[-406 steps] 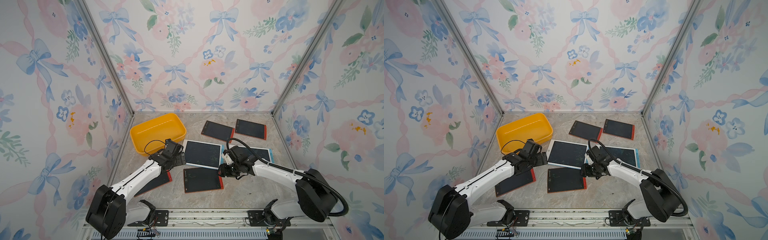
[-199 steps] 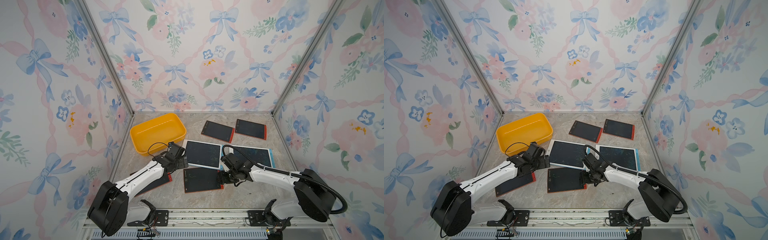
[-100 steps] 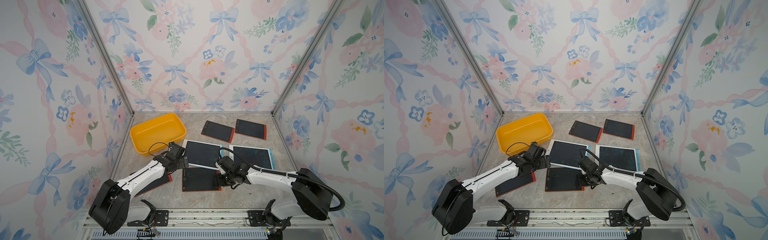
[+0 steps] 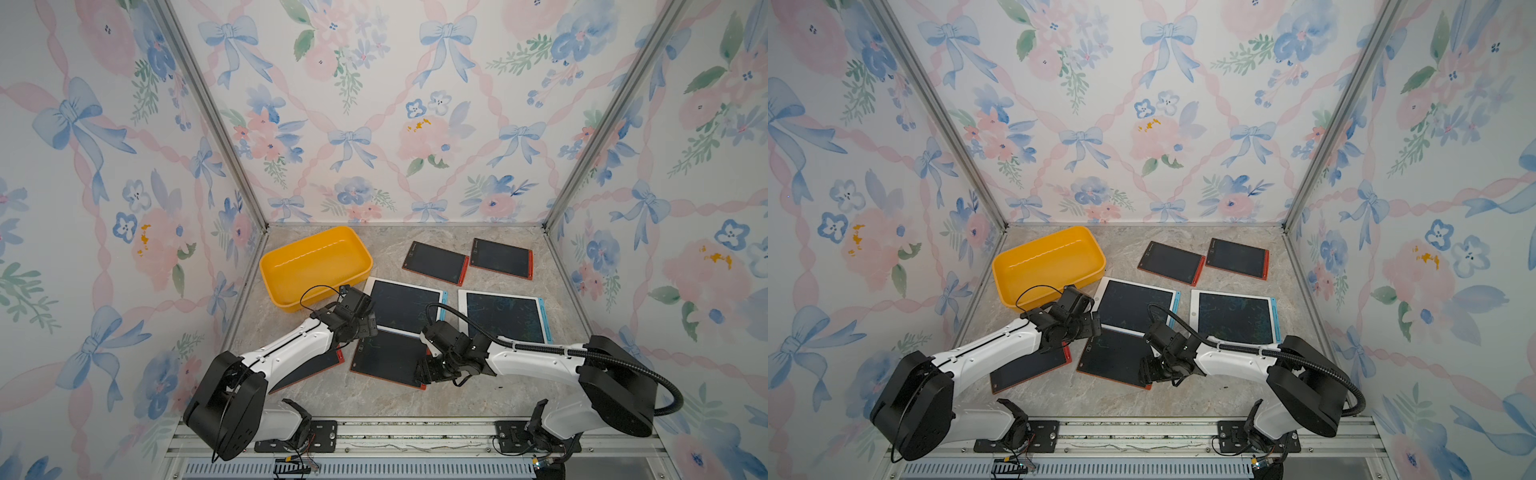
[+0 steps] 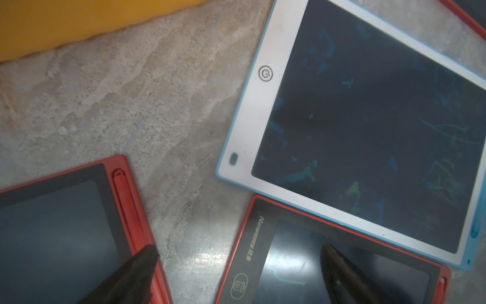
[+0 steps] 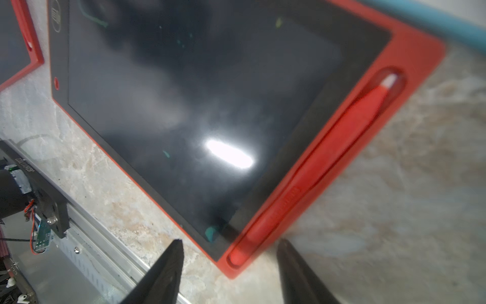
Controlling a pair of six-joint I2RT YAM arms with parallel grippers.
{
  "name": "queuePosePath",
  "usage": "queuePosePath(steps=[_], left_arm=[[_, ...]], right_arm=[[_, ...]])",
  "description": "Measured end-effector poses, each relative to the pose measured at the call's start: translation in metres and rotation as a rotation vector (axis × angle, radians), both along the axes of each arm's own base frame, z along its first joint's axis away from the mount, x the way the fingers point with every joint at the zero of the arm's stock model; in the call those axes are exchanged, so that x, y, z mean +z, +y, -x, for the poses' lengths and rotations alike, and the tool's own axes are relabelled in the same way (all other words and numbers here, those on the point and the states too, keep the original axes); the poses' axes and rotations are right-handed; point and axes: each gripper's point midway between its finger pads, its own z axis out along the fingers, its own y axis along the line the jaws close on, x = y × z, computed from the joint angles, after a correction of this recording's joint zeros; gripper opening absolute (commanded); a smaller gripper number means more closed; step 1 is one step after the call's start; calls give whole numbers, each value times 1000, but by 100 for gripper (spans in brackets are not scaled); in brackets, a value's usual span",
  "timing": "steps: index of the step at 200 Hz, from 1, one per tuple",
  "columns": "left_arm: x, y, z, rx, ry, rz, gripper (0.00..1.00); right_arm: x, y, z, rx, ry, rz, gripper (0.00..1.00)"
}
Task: Take out the writing tablet from the storage box
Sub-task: Adjust the writing tablet at the center of the board.
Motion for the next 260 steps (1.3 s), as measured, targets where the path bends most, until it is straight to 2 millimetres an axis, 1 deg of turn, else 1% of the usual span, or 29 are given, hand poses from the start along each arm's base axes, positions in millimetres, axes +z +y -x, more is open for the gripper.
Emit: queuePosePath(steps=[16, 31, 53, 64, 82, 101, 122, 150, 175, 197, 260], left_arm=[[-4, 0, -1, 0, 11, -8, 98], [-6, -1, -2, 1, 14, -14, 98], [-7, -1, -4, -1, 12, -19, 98], [-5, 0, -6, 0, 4, -25, 98], [-1, 1, -10, 0, -16, -37, 98], [3, 2, -14, -1, -31, -49, 98], [7, 6, -20, 6, -43, -53, 98], [11, 15, -26, 27, -49, -58, 98], [14, 19, -31, 35, -59, -58, 98], [17, 18, -33, 31, -64, -58, 98], [10, 19, -33, 31, -45, -66, 98]], right_arm=[[4, -9, -12, -26, 1, 15, 60], [12, -15, -30, -56, -10, 15, 60], [26, -14, -54, -77, -38, -1, 60], [30, -14, -65, -82, -53, -8, 60], [30, -19, -75, -91, -58, -10, 61], [26, -29, -86, -117, -45, -9, 60], [23, -34, -92, -131, -36, -2, 60], [17, -33, -91, -127, -21, 2, 60], [5, -32, -89, -139, 12, 16, 61], [-8, -32, -88, -149, 39, 32, 60], [-8, -22, -104, -162, 16, 8, 60]])
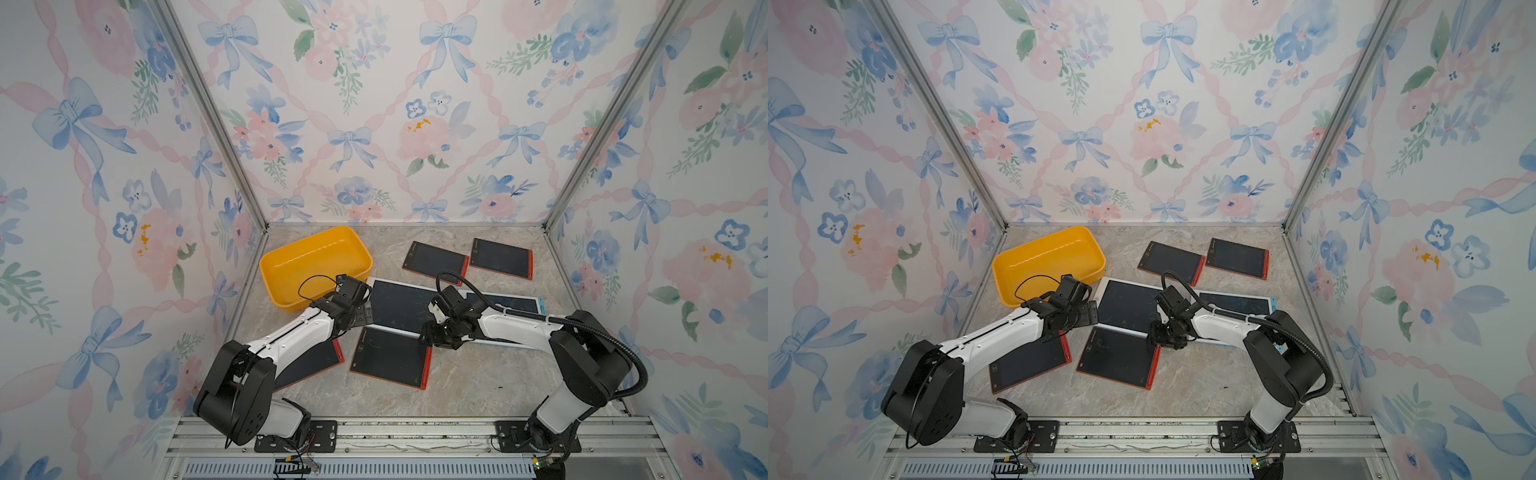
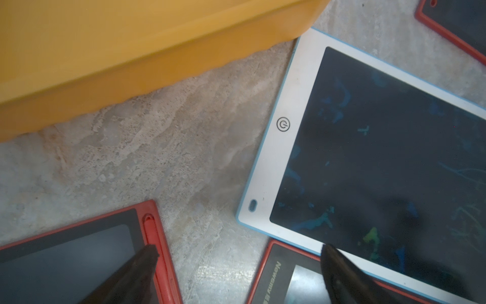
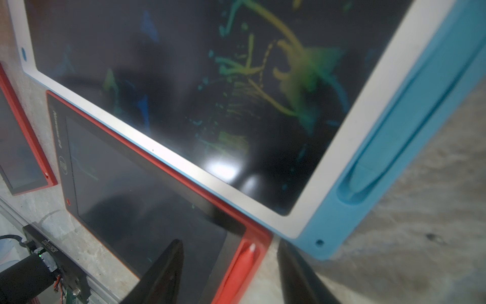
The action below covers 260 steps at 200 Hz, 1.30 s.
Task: Take out the writing tablet from the storage box
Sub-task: Adjust the writing tablet at the center of the board, then reset both arms
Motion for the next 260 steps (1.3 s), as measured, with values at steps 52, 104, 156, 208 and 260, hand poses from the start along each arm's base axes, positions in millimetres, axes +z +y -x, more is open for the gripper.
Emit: queuePosePath(steps=[52, 104, 156, 208, 260], left_arm=[[1, 7, -3, 15, -2, -3, 98], [7, 10, -10, 19, -18, -5, 98], [25, 24, -26, 48, -71, -36, 98], [92, 58, -62, 118, -292, -95, 98], [141, 96, -70, 179, -615, -147, 98]], right_arm=[[-1, -2, -24, -35, -26, 11, 60], [2, -4, -38, -56, -37, 8, 60], [77, -37, -62, -91, -147, -51, 74], [176, -134, -111, -251, -374, -68, 97], [173, -227, -130, -436, -424, 89, 97]])
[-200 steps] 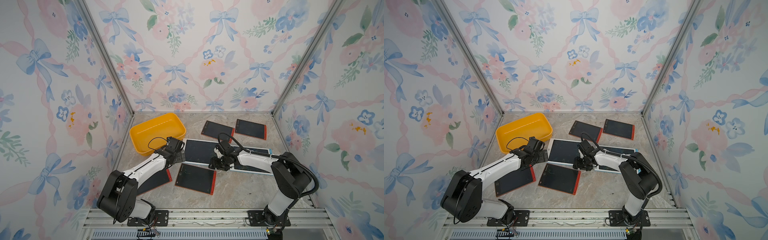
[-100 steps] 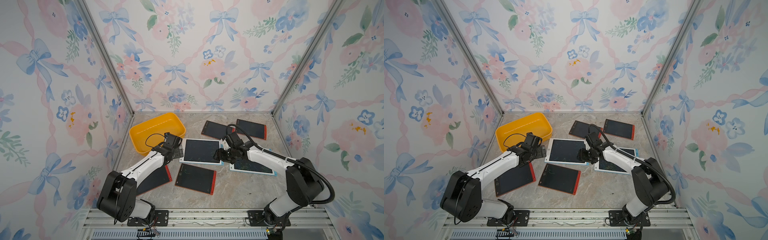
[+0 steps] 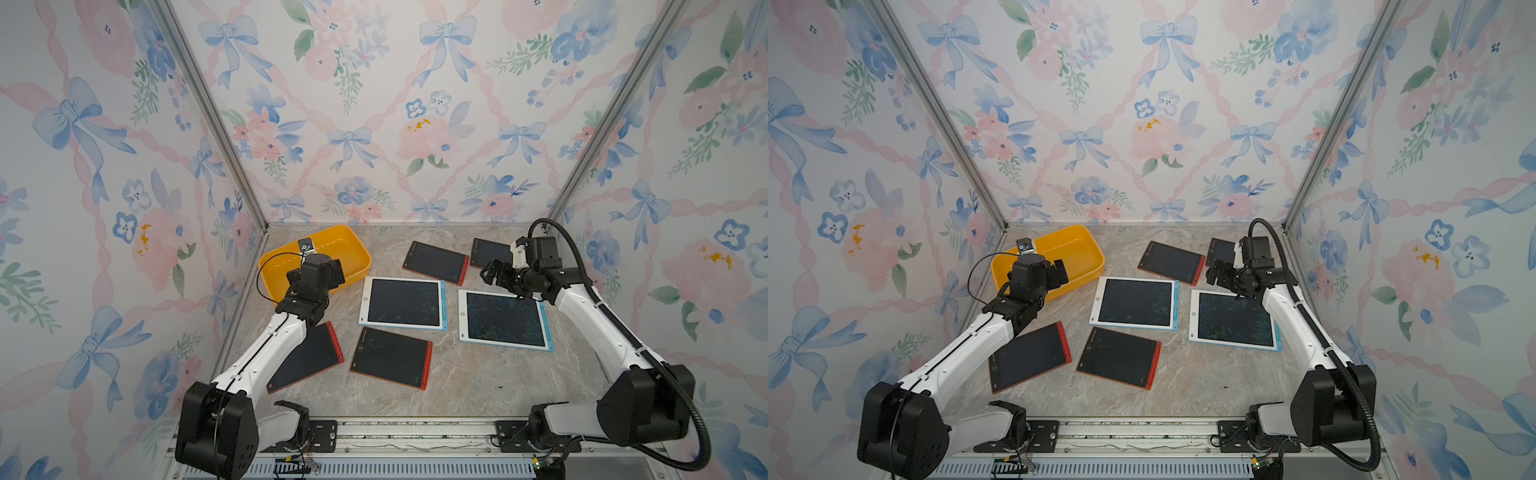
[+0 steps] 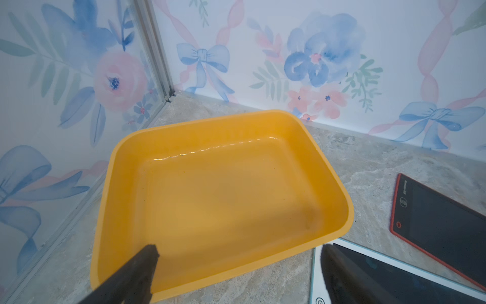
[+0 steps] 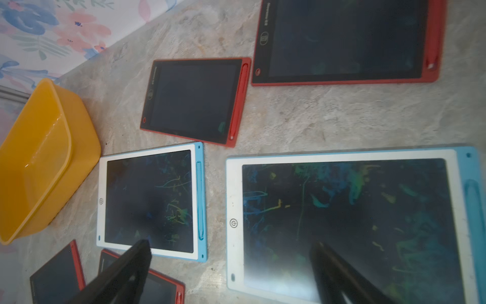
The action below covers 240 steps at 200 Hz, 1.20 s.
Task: Take out the writing tablet from the storage box
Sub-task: Reset both arms
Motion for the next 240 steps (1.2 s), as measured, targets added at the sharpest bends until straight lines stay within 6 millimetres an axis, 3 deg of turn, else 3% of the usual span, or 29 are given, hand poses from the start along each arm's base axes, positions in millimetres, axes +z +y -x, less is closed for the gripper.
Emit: queuePosePath(steps=[17, 46, 71, 90, 113, 147, 192, 240], left_arm=[[-10, 15, 7, 19, -70, -1, 98], [-47, 44, 15, 56, -79, -23, 98], [-62, 46, 10, 16, -78, -83, 98], [-72, 44, 9, -40, -99, -114, 98], [-83, 54, 13, -78, -113, -96, 98], [-81, 56, 17, -139, -174, -72, 98], [-88, 45, 15, -223, -195, -56, 98], [-85, 31, 14, -284, -242, -18, 98]], right_arm=[[3, -23, 0, -57, -37, 47, 97], [8, -56, -4, -135, -104, 118, 97], [-2, -73, -10, -162, -151, 168, 97], [-11, -79, -9, -172, -154, 209, 97], [-8, -85, -18, -168, -190, 243, 97], [-18, -92, -24, -149, -252, 264, 97], [-55, -92, -15, -79, -291, 335, 97], [-58, -93, -17, -47, -366, 392, 97]])
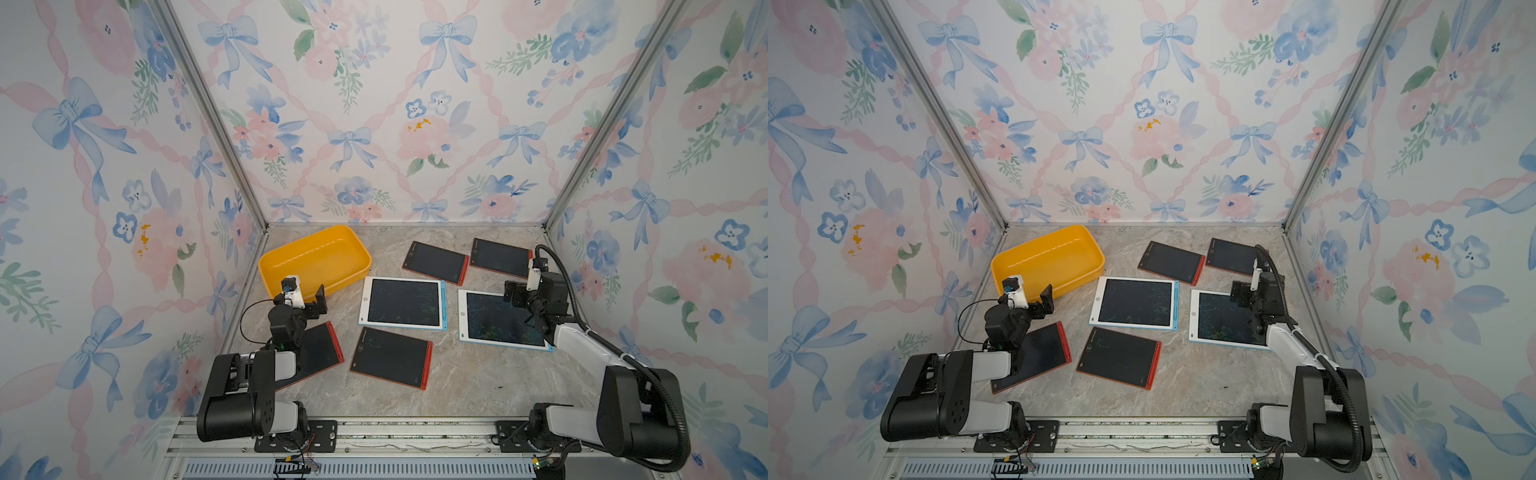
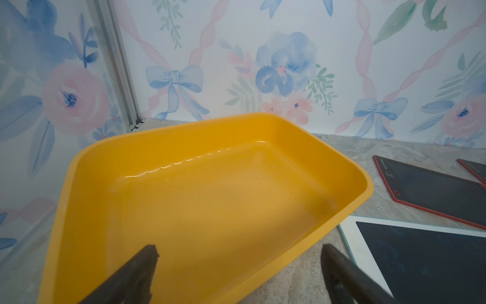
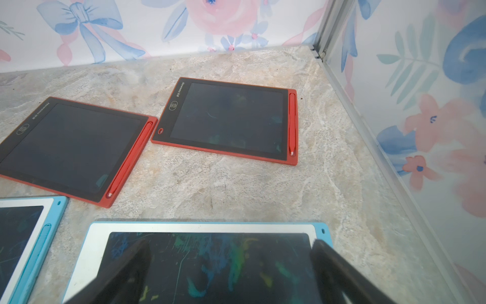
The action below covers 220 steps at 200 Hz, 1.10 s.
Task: Take out the writing tablet from the storage box
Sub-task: Reset both arms
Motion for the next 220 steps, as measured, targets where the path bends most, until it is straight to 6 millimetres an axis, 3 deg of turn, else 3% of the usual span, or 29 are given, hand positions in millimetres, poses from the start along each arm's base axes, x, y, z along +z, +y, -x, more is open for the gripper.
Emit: queuePosePath(steps=[70, 120, 143, 171, 220], left_arm=[[-9, -34, -5, -76, -9, -40, 98], [-6, -37, -1, -65, -52, -78, 98], [-16, -35, 7, -54, -37, -83, 98], [-9, -34, 8, -43, -67, -87, 98], [-2, -30, 7, -18, -93, -89, 98]], right_arm=[[4, 17, -3, 48, -28, 42, 97], [2, 29, 1, 73, -22, 65, 97], [-13, 29, 10, 73, -4, 67, 97], [-31, 30, 21, 76, 29, 69, 97], [-21, 29, 16, 64, -42, 71, 97]])
